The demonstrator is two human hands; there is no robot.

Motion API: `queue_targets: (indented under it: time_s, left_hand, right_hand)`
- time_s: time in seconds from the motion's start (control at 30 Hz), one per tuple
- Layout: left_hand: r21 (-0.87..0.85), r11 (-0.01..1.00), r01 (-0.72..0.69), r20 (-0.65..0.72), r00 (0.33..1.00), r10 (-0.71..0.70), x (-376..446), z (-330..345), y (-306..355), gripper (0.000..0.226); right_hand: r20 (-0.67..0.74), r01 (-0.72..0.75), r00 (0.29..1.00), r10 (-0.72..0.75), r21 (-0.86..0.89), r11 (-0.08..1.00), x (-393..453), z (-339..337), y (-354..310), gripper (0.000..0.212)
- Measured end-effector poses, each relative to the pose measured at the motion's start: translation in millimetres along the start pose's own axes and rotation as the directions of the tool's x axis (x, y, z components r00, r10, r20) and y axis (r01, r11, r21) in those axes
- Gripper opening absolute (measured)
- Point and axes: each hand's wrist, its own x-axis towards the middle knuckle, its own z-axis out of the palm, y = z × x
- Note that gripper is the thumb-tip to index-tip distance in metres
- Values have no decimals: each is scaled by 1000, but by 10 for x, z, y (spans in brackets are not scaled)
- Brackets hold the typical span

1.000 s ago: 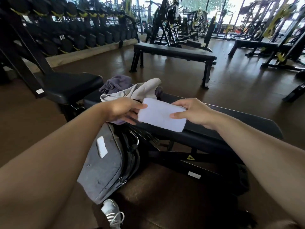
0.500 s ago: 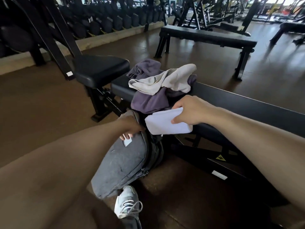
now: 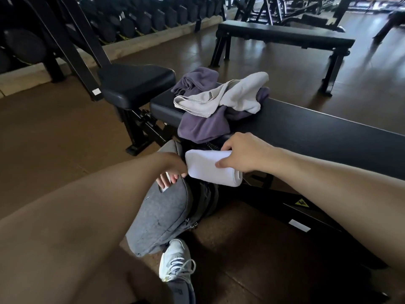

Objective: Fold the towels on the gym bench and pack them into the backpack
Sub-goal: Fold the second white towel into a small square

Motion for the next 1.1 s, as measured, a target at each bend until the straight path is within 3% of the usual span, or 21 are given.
queue_targets:
  time_s: [0.17, 0.33, 0.47, 0.73, 0.87, 0.97, 1.1]
  left_hand:
    - [-40, 998, 38, 39, 999, -36, -192, -183, -334, 23]
    - [-131, 989, 65, 66, 996, -56, -303, -279, -621, 21]
    - [-178, 983, 49, 50, 998, -41, -344, -312, -735, 21]
    - [-244, 970, 14, 55, 999, -1, -289, -371, -795, 20]
    - [-279, 960, 3, 71, 997, 17, -246, -354, -770, 17]
    - [-275, 961, 19, 86, 996, 5, -236, -332, -743, 17]
    - [-281, 960, 18, 83, 997, 5, -231, -327, -728, 17]
  right_hand:
    - [87, -44, 996, 18, 304, 952, -28, 182, -96, 29]
    - [172, -92, 985, 15, 450, 888, 12, 323, -348, 25]
    - [129, -94, 991, 40, 448, 889, 118, 498, -498, 32]
    - [-53, -87, 992, 114, 367, 926, 337, 748, -552, 24]
    - [121, -114, 989, 83, 275, 955, 418, 907, -641, 25]
    - [294, -133, 956, 26, 351, 927, 410, 1012, -728, 28]
    - [170, -77, 985, 19, 340, 937, 405, 1087, -654, 29]
